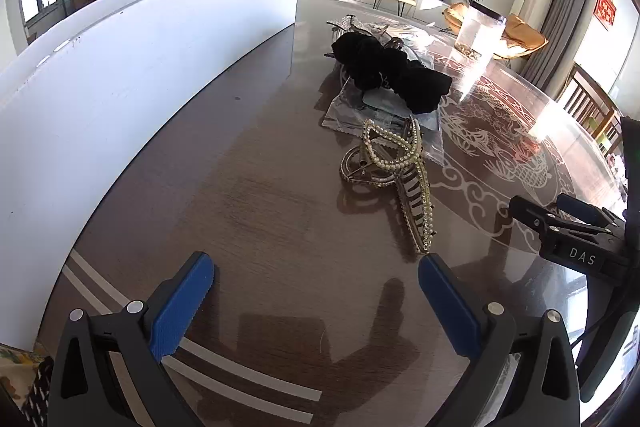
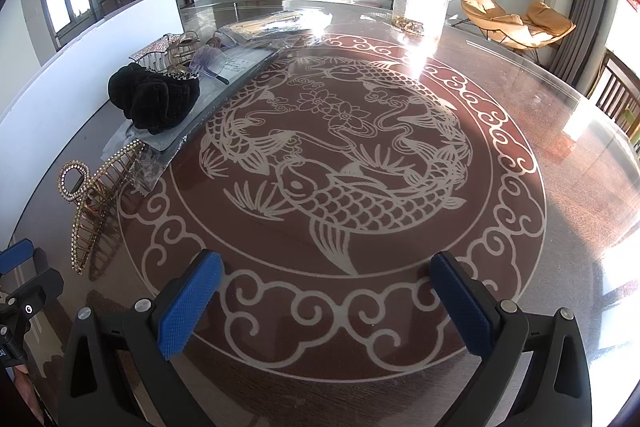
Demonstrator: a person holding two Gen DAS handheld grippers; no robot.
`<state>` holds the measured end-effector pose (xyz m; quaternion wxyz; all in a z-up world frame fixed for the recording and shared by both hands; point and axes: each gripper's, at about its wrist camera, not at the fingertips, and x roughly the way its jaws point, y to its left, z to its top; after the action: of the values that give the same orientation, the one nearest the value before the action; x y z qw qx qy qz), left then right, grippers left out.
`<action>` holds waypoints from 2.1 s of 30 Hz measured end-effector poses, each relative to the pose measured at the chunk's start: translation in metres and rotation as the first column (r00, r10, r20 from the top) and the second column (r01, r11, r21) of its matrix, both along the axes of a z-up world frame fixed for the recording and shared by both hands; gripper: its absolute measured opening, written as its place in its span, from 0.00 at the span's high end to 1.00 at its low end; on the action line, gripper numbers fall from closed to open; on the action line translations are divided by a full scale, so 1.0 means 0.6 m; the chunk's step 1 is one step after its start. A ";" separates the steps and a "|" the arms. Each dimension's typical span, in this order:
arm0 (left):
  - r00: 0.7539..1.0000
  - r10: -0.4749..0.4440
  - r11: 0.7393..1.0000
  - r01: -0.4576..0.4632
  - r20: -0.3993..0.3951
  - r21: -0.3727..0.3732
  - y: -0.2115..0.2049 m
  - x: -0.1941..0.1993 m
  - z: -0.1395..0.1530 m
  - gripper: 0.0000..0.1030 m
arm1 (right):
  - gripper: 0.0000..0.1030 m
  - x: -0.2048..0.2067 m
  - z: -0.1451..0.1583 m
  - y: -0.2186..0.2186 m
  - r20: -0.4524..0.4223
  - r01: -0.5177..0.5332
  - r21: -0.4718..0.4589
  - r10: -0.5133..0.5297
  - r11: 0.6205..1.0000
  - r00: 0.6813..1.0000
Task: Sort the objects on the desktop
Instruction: 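Return both open tools over the table above the remaining objects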
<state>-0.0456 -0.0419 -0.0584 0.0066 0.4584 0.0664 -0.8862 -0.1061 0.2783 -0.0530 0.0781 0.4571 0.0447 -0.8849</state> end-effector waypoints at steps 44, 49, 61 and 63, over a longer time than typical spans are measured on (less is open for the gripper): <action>0.993 0.114 0.967 -0.105 -0.024 0.232 -0.071 0.019 0.010 0.00 | 0.00 0.001 0.000 0.000 0.000 0.000 0.000 0.000 1.000 1.000; 0.995 0.095 0.966 -0.084 -0.033 0.246 -0.062 0.022 0.013 0.00 | 0.00 0.001 0.000 0.000 0.000 0.000 0.000 0.000 1.000 1.000; 0.998 -0.034 0.977 0.046 -0.061 0.210 -0.023 0.026 0.025 0.00 | 0.00 0.001 0.001 0.000 0.000 0.001 0.000 -0.001 1.000 1.000; 0.997 -0.057 0.979 0.066 -0.050 0.191 -0.011 0.011 0.023 0.00 | 0.00 0.001 0.001 0.000 0.000 0.000 -0.003 0.000 1.000 1.000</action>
<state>-0.0388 -0.0484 -0.0448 -0.0665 0.4393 0.1375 -0.8853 -0.1053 0.2783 -0.0525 0.0787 0.4571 0.0435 -0.8848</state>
